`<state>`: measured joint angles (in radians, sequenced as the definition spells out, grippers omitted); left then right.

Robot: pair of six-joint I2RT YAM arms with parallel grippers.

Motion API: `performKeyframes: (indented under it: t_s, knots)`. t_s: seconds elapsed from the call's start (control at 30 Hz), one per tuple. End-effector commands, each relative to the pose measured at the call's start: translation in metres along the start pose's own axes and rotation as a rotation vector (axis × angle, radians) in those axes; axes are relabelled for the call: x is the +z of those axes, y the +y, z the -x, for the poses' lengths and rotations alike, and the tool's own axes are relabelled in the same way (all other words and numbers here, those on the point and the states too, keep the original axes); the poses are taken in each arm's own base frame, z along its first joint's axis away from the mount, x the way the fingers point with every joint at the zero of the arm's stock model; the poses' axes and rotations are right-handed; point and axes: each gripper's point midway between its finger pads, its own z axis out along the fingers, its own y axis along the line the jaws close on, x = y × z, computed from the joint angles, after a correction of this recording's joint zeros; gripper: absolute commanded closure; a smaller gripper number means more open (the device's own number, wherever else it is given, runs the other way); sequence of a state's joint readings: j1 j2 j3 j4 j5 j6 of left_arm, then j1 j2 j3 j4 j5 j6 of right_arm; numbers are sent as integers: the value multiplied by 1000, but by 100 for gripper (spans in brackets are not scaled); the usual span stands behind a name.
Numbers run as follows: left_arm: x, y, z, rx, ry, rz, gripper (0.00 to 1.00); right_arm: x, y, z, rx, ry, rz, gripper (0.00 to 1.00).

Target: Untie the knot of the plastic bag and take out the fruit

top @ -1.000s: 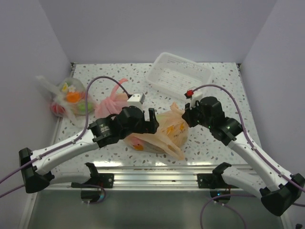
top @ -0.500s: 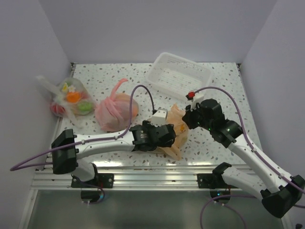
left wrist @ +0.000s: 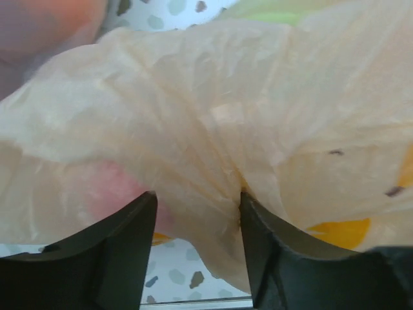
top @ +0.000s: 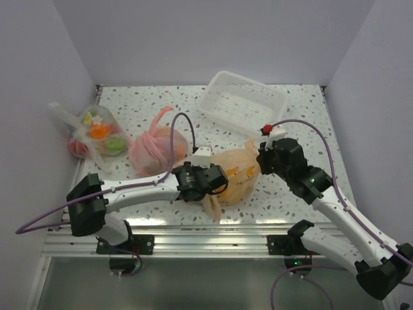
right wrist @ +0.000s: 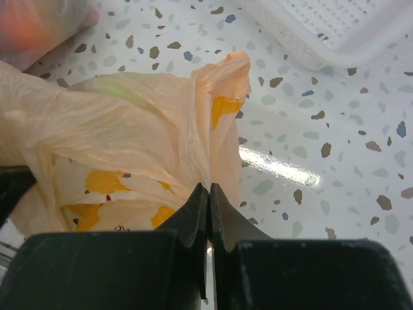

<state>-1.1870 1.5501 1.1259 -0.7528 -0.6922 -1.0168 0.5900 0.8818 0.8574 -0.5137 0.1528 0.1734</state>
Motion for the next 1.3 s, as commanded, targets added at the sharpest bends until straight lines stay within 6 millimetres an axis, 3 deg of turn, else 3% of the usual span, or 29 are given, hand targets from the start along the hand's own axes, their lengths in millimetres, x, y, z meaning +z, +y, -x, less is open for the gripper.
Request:
performKeyframes:
  t_s: [0.0,0.13,0.4,0.47,0.6,0.7,0.73,0.8,0.83,0.9,0.93,0.97,1.1,1.2,1.23,1.27]
  knots:
    - [-4,51,36,-75,-85,81,44,-5,-28,-1,49,-20,-167,100]
    - [-1,82,52,-82,-105,111,67,-10,-35,5,60,-48,-205,100]
    - [-2,117,96,-101,-165,167,91,-11,-36,4,45,-35,-208,100]
    - [-4,118,107,-88,-172,147,99,-12,-38,5,41,-34,-219,100]
    - [-11,113,133,-79,-207,92,100,-15,-37,9,21,-29,-213,100]
    - [-26,102,158,-55,-234,19,100,-18,-34,19,-12,-37,-193,100]
    - [-40,96,179,-48,-273,-19,100,-18,-33,23,-26,-39,-187,100]
    - [-57,86,197,-34,-296,-86,100,-25,-29,44,-60,-75,-162,100]
    - [-77,80,219,-42,-339,-133,100,-27,-28,51,-69,-87,-160,100]
    - [-91,77,232,-33,-348,-157,100,-34,-29,76,-81,-129,-176,100]
    - [-108,77,249,-48,-383,-180,100,-36,-31,84,-102,-138,-189,100]
    - [-113,76,252,-49,-383,-190,100,-40,-33,100,-103,-164,-203,100]
    - [-114,82,237,-58,-324,-178,100,-38,-36,111,-127,-161,-235,100]
    - [-93,86,198,-62,-233,-160,100,-25,-37,93,-125,-113,-240,100]
    - [-78,85,172,-60,-166,-160,100,-21,-37,86,-122,-98,-242,100]
    - [-78,87,162,-68,-151,-171,100,-15,-39,71,-123,-66,-248,100]
